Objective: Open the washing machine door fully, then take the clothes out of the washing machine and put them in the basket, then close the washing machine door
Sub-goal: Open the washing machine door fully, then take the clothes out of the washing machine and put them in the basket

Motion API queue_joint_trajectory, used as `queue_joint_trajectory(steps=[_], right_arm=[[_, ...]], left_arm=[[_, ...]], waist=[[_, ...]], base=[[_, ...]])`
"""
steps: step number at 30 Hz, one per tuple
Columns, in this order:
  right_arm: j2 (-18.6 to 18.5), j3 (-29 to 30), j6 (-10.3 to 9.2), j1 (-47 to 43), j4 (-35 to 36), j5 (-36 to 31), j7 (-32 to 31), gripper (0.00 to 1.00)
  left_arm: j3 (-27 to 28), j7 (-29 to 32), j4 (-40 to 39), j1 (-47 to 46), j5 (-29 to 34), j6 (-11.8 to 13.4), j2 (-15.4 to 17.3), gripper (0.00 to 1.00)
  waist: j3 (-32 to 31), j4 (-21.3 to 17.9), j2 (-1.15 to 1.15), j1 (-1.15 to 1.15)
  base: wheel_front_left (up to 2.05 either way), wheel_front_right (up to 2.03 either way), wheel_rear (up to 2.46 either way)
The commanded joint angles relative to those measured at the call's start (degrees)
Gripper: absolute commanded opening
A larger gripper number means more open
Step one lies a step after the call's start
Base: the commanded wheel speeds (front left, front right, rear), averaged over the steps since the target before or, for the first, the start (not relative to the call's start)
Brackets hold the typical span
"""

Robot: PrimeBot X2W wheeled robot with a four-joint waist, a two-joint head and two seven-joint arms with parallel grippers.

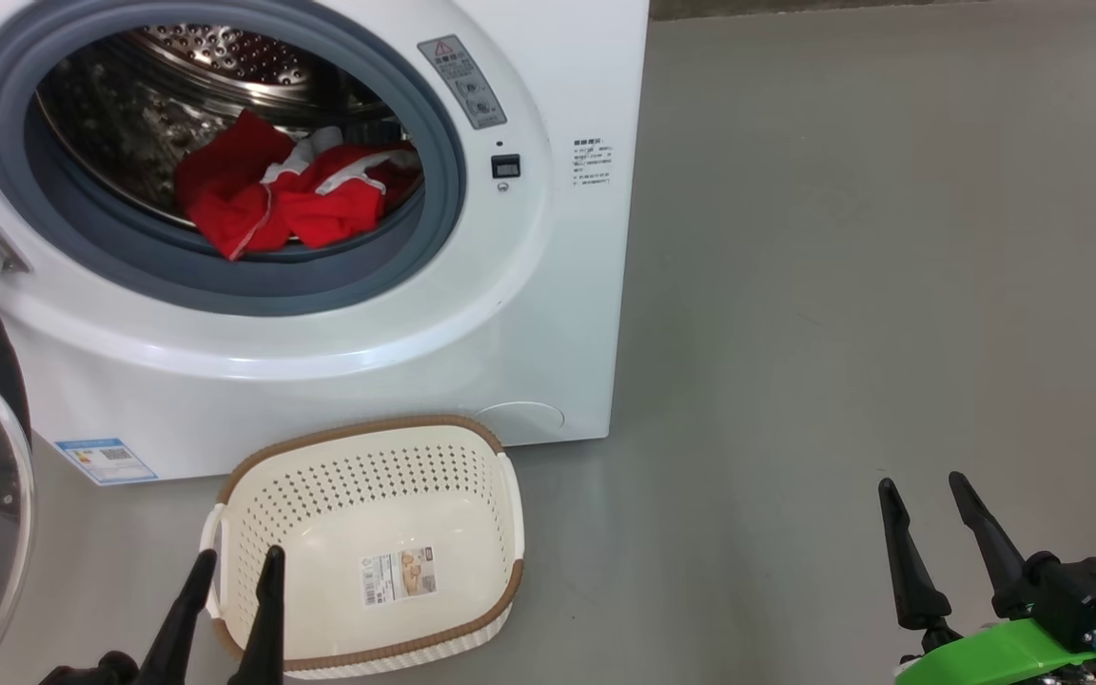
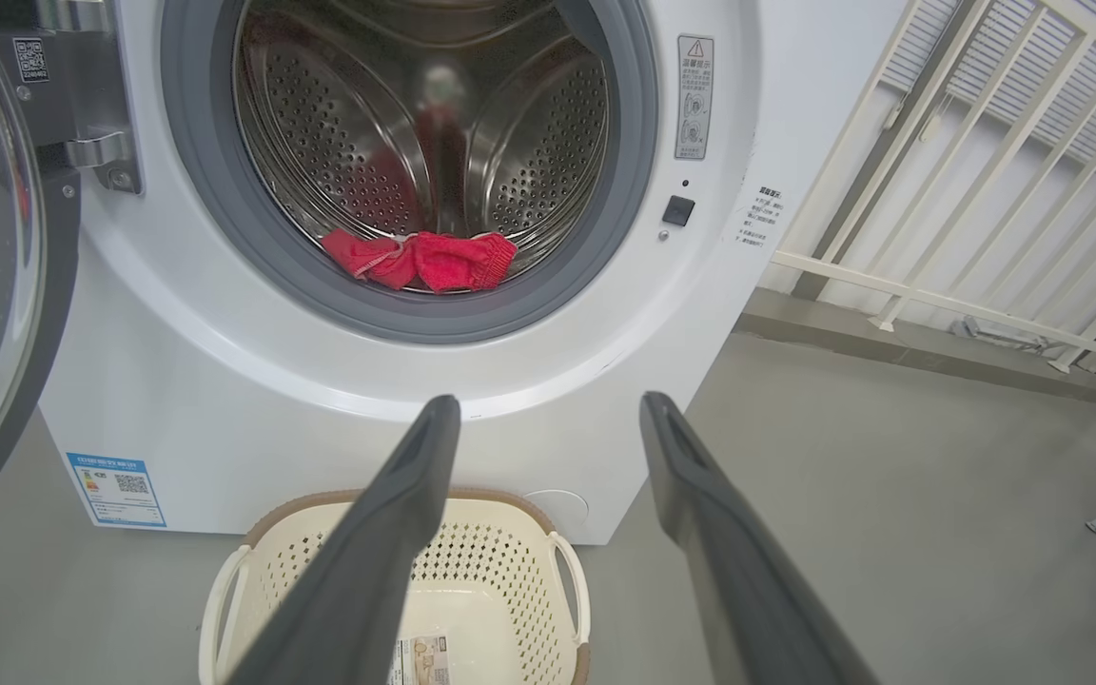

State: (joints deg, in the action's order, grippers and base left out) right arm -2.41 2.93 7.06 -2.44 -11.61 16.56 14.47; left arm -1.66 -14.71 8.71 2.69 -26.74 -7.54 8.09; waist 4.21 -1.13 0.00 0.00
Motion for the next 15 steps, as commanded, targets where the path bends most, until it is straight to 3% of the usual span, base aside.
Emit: queue_joint_trajectory(steps=[1,15], right_arm=[[-0.5,-1.2,0.43,0.4,1.6,-0.2,0.5,1.00],[-0.5,-1.7,0.43,0.8,1.6,0.2,0.5,1.00]], left_arm=[[2.0,-0.3,-1.5,-0.7,-0.3,0.1,1.1,1.00],[2.0,-0.3,-1.6,-1.5,-0.8,0.1,1.6,1.00]], waist=[[0.0,0.0,0.00,0.00],[0.3,0.0,0.00,0.00]], base=[[0.00,0.00,0.00],[0.03,-0.03,0.00]])
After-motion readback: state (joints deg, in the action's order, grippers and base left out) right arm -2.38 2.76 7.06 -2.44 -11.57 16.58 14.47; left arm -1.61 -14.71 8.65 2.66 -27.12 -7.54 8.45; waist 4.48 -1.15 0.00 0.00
